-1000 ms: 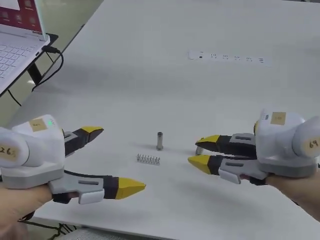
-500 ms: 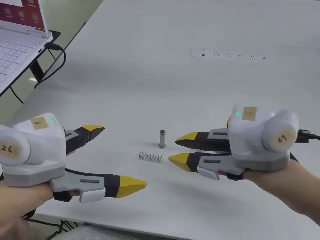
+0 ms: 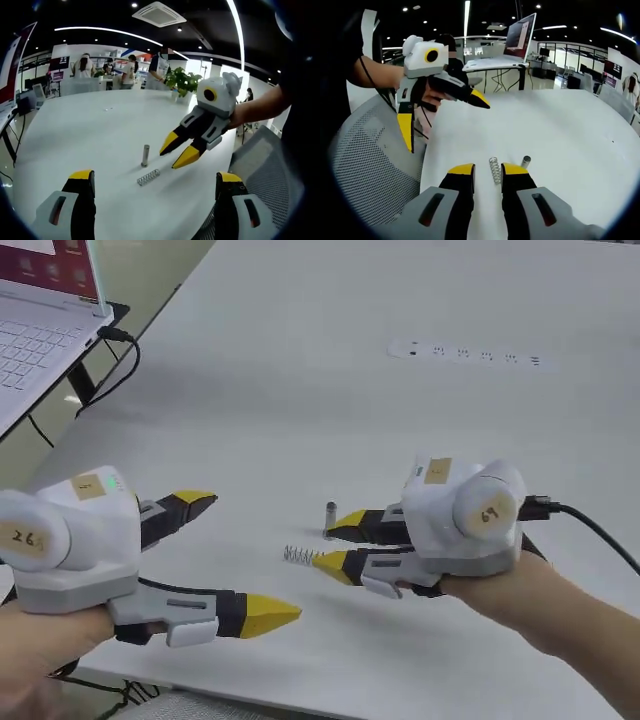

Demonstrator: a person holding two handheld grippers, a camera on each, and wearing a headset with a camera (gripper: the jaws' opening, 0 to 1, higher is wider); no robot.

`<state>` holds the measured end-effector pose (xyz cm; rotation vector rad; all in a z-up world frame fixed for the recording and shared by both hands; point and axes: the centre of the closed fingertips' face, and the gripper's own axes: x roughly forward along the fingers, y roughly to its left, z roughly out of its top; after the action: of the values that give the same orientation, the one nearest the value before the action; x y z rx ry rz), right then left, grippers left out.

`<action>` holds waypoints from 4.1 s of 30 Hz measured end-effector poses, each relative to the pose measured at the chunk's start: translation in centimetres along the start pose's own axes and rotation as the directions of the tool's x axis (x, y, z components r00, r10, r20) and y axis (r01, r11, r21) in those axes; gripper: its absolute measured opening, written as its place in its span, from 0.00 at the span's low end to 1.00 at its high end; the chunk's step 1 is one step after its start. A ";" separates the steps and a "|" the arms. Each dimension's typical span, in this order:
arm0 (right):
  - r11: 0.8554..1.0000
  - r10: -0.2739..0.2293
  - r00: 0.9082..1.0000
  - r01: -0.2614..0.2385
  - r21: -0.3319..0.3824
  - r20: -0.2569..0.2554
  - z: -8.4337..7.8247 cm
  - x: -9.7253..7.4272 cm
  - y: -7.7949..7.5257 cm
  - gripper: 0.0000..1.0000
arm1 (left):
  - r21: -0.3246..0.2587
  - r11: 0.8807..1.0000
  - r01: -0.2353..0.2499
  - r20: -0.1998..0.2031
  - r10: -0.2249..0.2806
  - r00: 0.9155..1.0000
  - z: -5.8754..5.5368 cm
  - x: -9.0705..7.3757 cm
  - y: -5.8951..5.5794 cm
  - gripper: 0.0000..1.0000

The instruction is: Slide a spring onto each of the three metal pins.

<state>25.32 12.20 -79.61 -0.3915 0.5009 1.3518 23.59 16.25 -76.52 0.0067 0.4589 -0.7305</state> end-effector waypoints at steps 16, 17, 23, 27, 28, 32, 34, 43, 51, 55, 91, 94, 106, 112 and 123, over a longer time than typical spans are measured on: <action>0.999 0.005 0.990 -0.012 -0.050 -0.140 -2.5 2.3 -0.6 0.18 | -0.004 1.000 -0.001 -0.003 0.001 1.000 -0.2 -0.1 0.5 0.98; 0.999 0.003 0.990 -0.010 -0.050 -0.142 -2.5 2.4 -0.8 0.17 | -0.005 1.000 0.000 -0.002 0.000 1.000 -0.2 -0.1 0.5 0.98; 0.999 0.016 0.988 -0.021 -0.034 -0.153 -2.5 3.2 -0.6 0.17 | -0.005 1.000 0.002 -0.005 -0.002 1.000 -0.3 -0.1 0.5 0.98; 0.999 0.017 0.985 -0.023 -0.033 -0.169 -2.8 3.7 -0.6 0.17 | -0.005 1.000 0.002 -0.009 -0.002 1.000 -0.4 -0.2 0.6 0.98; 0.999 0.014 0.985 -0.020 -0.031 -0.173 -2.9 3.7 -0.7 0.17 | -0.005 1.000 0.000 -0.009 -0.001 1.000 -0.4 -0.3 0.6 0.98; 1.000 0.015 0.983 -0.018 -0.013 -0.186 -3.4 4.0 -0.7 0.17 | -0.009 1.000 -0.002 -0.009 0.002 1.000 -0.6 -0.4 0.7 0.98; 1.000 0.002 0.978 -0.004 -0.008 -0.207 -3.9 4.0 -1.0 0.18 | -0.009 1.000 -0.003 -0.012 0.003 1.000 -0.7 -0.4 0.6 0.98; 1.000 -0.020 0.978 0.017 -0.019 -0.209 -4.4 4.0 -1.5 0.08 | -0.011 1.000 -0.002 -0.014 0.002 1.000 -0.8 -0.5 0.4 0.98; 0.998 -0.021 0.975 0.008 -0.058 -0.221 -4.4 3.9 -1.1 0.07 | -0.009 1.000 0.007 -0.015 -0.007 1.000 -0.9 -0.3 0.1 0.98; 0.998 -0.010 0.977 -0.002 -0.056 -0.211 -4.1 3.7 -0.6 0.07 | -0.007 1.000 0.015 -0.013 -0.015 1.000 -0.8 -0.1 -0.1 0.98; 0.991 0.045 0.984 -0.066 -0.120 -0.174 -2.9 -0.4 1.4 0.07 | 0.028 0.995 0.100 -0.009 -0.100 0.995 0.6 2.2 -1.7 0.94; 0.990 0.047 0.984 -0.069 -0.125 -0.169 -2.6 -0.7 1.6 0.07 | 0.023 0.994 0.102 -0.006 -0.102 0.995 0.7 2.2 -1.7 0.93; 0.990 0.037 0.989 -0.055 -0.129 -0.145 -1.7 -2.9 1.1 0.07 | 0.025 0.992 0.126 -0.017 -0.125 0.992 0.5 2.3 -2.4 0.89; 0.990 0.034 0.990 -0.052 -0.128 -0.136 -1.5 -4.3 1.0 0.07 | 0.031 0.990 0.140 -0.016 -0.140 0.990 0.6 2.6 -2.6 0.86; 0.984 0.040 0.986 -0.067 -0.165 -0.159 -1.9 -5.6 1.3 0.07 | 0.050 0.981 0.186 -0.021 -0.185 0.983 0.9 3.2 -3.3 0.74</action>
<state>23.06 6.82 -78.05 -0.6307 0.5296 1.4275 23.91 11.54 -76.49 0.0190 0.4596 -0.9262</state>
